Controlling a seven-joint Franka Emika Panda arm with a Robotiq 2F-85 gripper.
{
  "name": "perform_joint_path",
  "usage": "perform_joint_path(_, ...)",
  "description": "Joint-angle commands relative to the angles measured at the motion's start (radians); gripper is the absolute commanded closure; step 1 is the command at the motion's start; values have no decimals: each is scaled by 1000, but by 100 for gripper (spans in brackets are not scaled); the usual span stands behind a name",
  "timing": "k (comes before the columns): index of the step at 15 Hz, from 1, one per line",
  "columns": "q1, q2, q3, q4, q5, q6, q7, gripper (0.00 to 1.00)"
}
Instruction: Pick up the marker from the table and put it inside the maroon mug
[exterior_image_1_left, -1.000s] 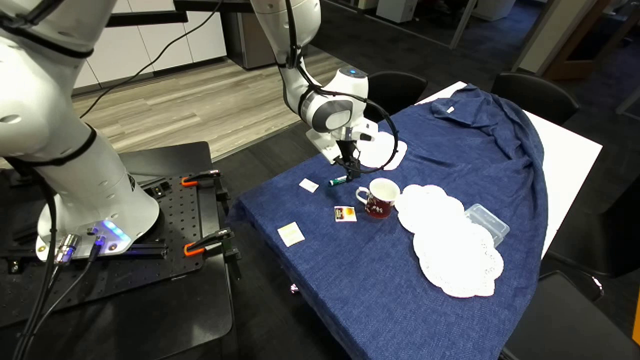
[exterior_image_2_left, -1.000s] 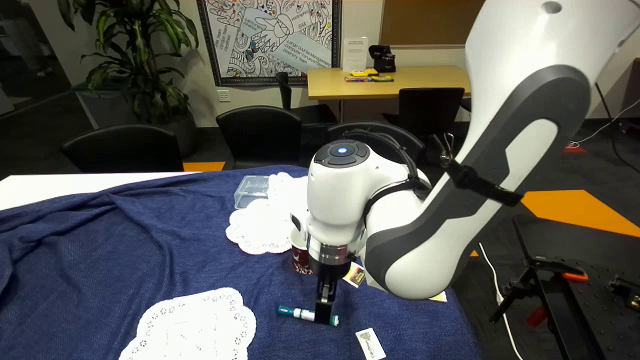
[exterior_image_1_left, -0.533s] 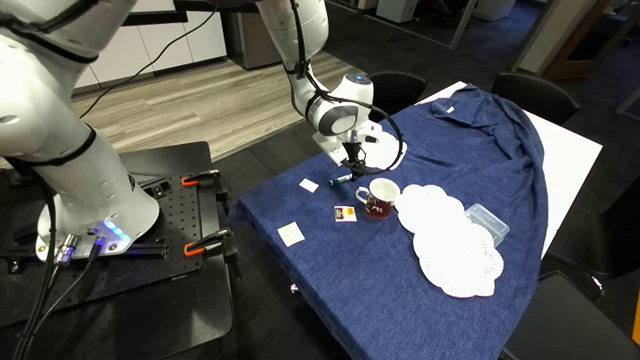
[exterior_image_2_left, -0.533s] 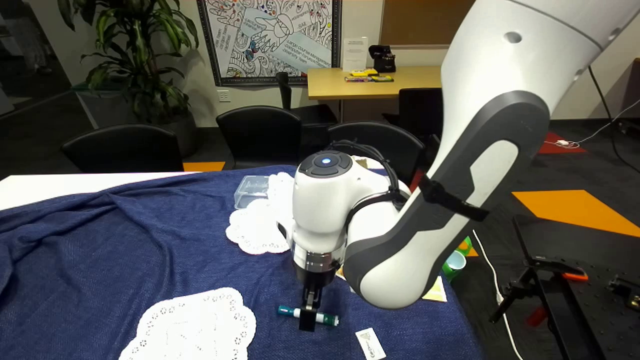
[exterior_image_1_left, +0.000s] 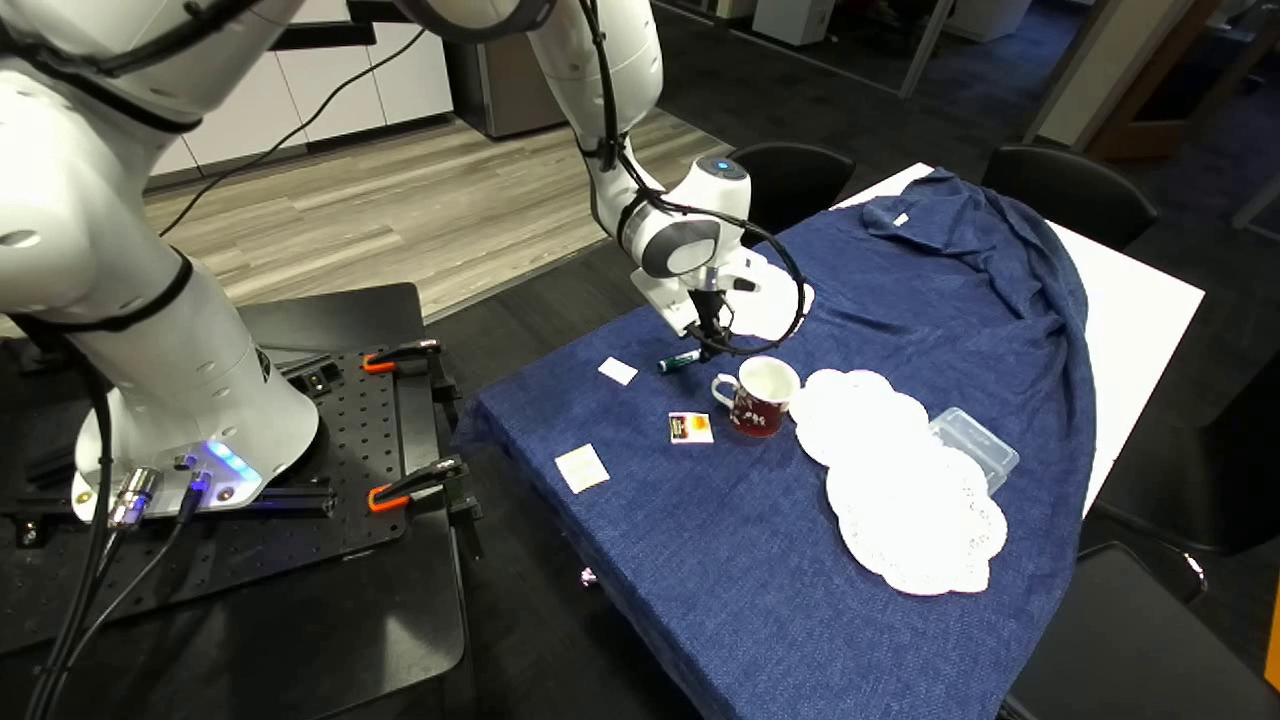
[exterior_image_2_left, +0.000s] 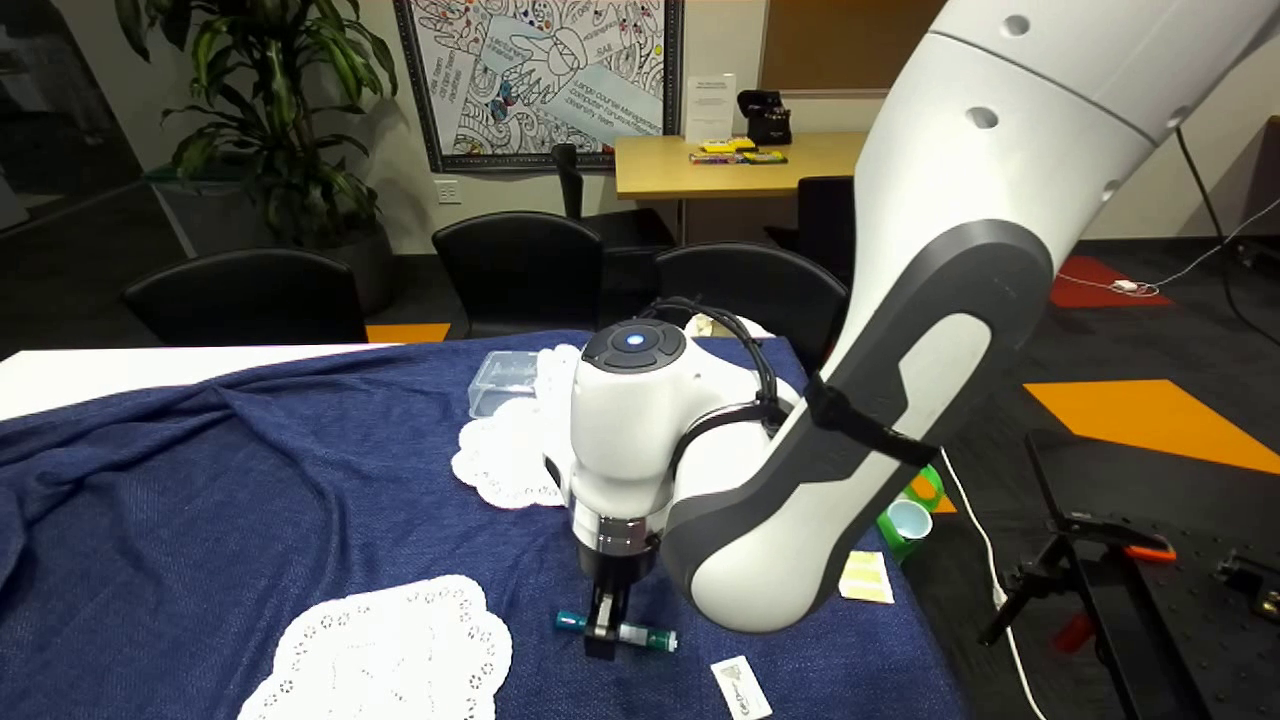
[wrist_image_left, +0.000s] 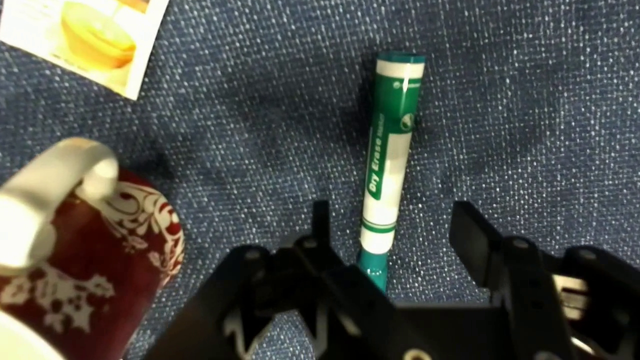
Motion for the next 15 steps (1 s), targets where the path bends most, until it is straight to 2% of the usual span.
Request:
perform_joint_path(1,10,19,-2,40,23,-35,4,58)
perform_joint_path(3,11,27,-2,49,22,-43,3,61)
perform_joint_path(5,15,34,-5,60,22,-56,7,60)
perform_joint_path(8,16,47,-4,73,22,-70,6,78)
perform_joint_path(10,19,51,-6,79,22,-77,8,100)
perform_joint_path(11,21,46,-5,77,21,-82,10,95)
perform_joint_path(15,19,5,9,34,28,-85,9,95)
